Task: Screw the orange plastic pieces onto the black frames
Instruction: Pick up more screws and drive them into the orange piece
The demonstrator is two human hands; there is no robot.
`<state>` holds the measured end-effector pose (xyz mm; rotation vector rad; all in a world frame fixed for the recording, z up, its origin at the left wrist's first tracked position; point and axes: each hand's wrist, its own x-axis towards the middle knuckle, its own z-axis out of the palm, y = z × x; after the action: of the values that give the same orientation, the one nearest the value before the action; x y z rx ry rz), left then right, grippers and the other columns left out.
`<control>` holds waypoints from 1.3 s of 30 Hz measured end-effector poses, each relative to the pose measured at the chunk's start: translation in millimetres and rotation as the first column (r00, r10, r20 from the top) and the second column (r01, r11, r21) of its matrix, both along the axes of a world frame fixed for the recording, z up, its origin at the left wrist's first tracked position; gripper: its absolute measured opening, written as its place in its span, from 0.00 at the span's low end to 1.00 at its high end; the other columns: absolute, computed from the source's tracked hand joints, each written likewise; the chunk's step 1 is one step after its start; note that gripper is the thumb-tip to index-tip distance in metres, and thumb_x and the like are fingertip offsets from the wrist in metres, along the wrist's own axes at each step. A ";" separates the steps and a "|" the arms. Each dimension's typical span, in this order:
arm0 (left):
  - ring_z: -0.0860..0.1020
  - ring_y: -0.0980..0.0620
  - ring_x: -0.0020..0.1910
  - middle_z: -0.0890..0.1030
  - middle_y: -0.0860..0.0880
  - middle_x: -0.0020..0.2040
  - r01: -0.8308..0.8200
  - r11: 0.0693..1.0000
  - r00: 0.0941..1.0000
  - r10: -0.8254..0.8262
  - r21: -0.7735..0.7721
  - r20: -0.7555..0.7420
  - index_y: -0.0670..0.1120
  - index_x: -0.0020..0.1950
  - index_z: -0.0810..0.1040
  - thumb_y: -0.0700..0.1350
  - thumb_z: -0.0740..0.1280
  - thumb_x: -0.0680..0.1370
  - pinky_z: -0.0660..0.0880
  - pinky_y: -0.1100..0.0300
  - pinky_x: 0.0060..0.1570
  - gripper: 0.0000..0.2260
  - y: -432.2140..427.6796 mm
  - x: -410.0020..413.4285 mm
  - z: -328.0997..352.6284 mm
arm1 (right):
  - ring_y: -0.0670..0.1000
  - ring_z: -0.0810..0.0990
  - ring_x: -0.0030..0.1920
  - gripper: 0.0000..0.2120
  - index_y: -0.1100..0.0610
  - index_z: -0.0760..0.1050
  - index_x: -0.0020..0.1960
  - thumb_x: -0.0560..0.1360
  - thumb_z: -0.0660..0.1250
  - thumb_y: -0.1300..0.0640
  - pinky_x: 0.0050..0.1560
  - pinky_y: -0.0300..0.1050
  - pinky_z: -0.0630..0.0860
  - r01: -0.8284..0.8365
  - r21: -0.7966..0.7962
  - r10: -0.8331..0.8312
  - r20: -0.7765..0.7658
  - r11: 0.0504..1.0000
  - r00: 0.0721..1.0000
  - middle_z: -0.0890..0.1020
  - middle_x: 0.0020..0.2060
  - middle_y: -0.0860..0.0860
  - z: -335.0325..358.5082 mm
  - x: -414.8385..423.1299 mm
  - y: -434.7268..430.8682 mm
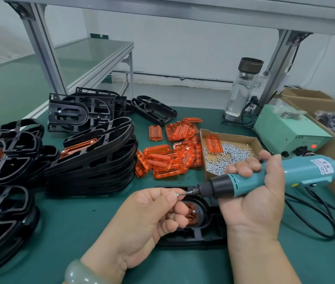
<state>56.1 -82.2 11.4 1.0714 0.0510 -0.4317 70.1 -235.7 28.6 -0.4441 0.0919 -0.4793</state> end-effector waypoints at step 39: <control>0.78 0.54 0.28 0.82 0.45 0.31 -0.257 0.931 0.924 0.158 0.260 0.347 0.51 0.39 0.84 0.38 0.68 0.74 0.71 0.67 0.25 0.10 -1.9 0.4 -11.7 | 0.42 0.70 0.26 0.05 0.51 0.72 0.44 0.72 0.66 0.51 0.34 0.35 0.73 0.050 -0.026 -0.048 0.058 0.998 0.997 0.71 0.29 0.43 -5.9 10.2 0.6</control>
<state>56.5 -84.1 -0.3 1.4123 -0.0594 -0.0486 80.4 -235.1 22.7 -0.4553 0.0406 -0.5418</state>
